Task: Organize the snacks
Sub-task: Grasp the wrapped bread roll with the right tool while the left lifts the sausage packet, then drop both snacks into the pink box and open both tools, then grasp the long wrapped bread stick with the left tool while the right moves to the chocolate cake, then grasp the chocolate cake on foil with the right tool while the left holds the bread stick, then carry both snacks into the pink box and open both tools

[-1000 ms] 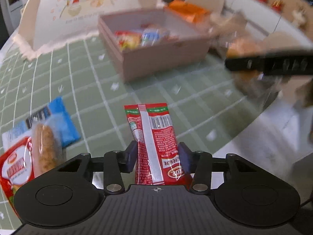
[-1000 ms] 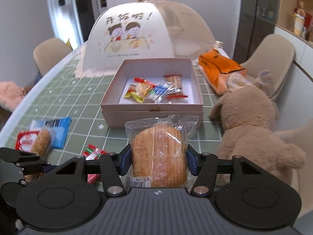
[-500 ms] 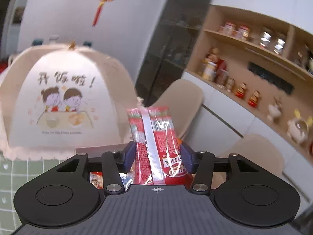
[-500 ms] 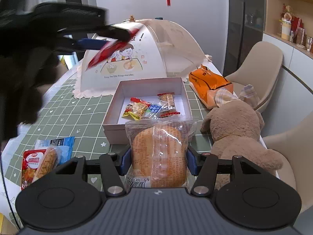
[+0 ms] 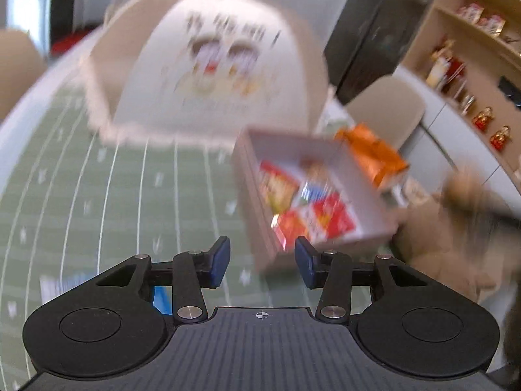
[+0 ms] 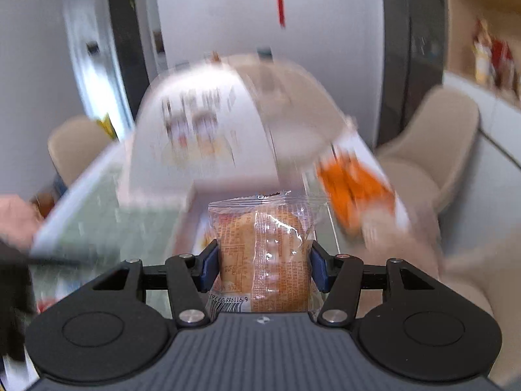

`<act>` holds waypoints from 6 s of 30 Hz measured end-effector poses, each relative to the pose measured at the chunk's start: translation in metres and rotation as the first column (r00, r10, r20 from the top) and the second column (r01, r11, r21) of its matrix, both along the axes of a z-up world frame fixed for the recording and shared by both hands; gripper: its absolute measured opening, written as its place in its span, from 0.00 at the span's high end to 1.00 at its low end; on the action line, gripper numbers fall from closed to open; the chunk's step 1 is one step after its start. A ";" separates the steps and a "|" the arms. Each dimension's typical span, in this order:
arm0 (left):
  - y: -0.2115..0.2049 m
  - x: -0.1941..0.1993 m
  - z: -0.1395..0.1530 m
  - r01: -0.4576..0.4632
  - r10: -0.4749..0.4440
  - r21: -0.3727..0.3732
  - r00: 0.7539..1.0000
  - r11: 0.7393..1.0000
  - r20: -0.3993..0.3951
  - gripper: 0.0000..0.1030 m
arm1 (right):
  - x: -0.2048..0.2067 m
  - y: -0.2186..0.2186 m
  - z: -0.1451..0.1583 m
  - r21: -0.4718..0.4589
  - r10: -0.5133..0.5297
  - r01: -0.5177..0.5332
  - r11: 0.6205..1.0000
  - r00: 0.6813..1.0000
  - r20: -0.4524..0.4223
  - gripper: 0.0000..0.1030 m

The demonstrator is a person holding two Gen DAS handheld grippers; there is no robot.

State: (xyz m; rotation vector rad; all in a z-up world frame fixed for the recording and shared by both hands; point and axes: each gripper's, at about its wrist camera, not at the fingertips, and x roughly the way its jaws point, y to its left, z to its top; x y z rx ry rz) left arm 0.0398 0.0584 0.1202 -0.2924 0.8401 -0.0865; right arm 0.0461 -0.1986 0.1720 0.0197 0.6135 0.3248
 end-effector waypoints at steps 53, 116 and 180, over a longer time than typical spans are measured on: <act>0.051 -0.106 -0.075 0.003 0.021 0.084 0.958 0.996 -0.285 0.56 | -0.092 0.132 -0.143 -0.134 0.465 -0.525 0.841 0.825 -0.320 0.43; 0.019 -0.064 -0.083 0.048 -0.039 0.033 0.973 0.998 -0.229 0.60 | -0.030 0.044 -0.070 -0.158 0.147 -0.161 0.974 0.985 -0.095 0.19; -0.028 -0.035 -0.093 0.152 -0.145 0.005 0.949 0.988 -0.281 0.63 | -0.076 0.039 -0.161 -0.196 0.106 -0.159 0.968 0.960 -0.258 0.50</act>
